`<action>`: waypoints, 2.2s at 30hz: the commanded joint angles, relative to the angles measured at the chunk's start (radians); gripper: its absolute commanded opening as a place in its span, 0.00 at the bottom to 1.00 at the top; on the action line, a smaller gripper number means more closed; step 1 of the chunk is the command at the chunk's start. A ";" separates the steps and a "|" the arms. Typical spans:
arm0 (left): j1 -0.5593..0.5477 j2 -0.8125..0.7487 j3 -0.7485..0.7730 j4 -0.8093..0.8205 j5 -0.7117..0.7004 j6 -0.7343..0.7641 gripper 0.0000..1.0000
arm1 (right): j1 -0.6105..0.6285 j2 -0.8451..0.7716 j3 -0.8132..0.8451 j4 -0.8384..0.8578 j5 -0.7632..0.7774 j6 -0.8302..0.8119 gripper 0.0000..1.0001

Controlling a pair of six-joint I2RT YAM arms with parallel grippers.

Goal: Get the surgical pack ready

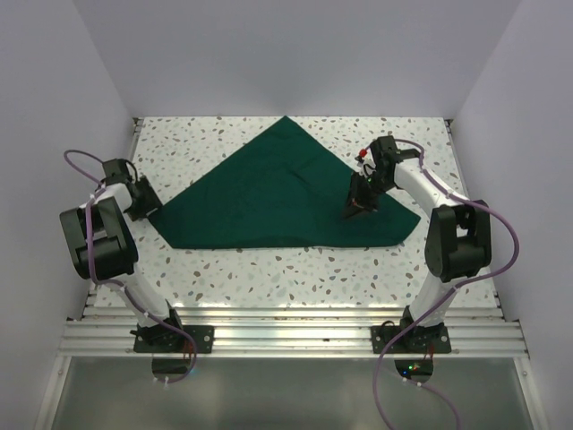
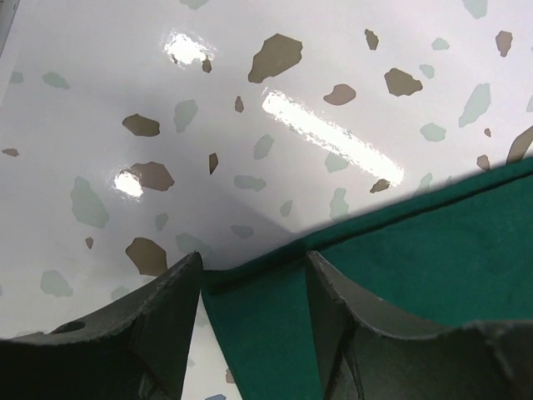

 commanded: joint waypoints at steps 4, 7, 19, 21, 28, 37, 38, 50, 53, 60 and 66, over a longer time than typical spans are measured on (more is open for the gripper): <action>-0.026 0.003 -0.060 -0.055 0.020 0.020 0.62 | 0.002 -0.021 0.031 -0.020 0.016 -0.015 0.17; -0.029 0.006 -0.062 -0.069 0.024 0.027 0.60 | 0.003 -0.018 0.032 -0.016 0.011 -0.012 0.17; -0.080 -0.072 -0.036 -0.138 0.096 -0.006 0.00 | -0.004 0.012 0.087 -0.080 0.120 -0.030 0.16; -0.122 -0.110 0.010 -0.153 0.113 -0.023 0.00 | -0.004 0.018 0.096 -0.094 0.180 -0.032 0.14; -0.305 -0.203 0.168 -0.161 0.196 -0.225 0.00 | -0.006 0.063 0.020 -0.065 0.252 0.002 0.03; -0.592 -0.169 0.337 -0.094 0.245 -0.430 0.00 | -0.006 0.130 -0.051 0.035 0.348 0.002 0.00; -0.618 -0.158 0.348 -0.086 0.244 -0.437 0.00 | -0.007 0.135 -0.058 0.046 0.350 0.007 0.00; -0.942 0.102 0.649 -0.086 0.239 -0.480 0.00 | -0.009 0.215 -0.103 0.099 0.338 0.037 0.00; -0.965 0.144 0.666 -0.086 0.256 -0.479 0.00 | -0.012 0.221 -0.095 0.096 0.336 0.039 0.00; -1.012 0.286 0.744 -0.107 0.310 -0.477 0.00 | -0.012 0.239 -0.092 0.092 0.329 0.047 0.00; -1.035 0.386 0.827 -0.150 0.331 -0.471 0.00 | -0.012 0.239 -0.091 0.087 0.324 0.056 0.00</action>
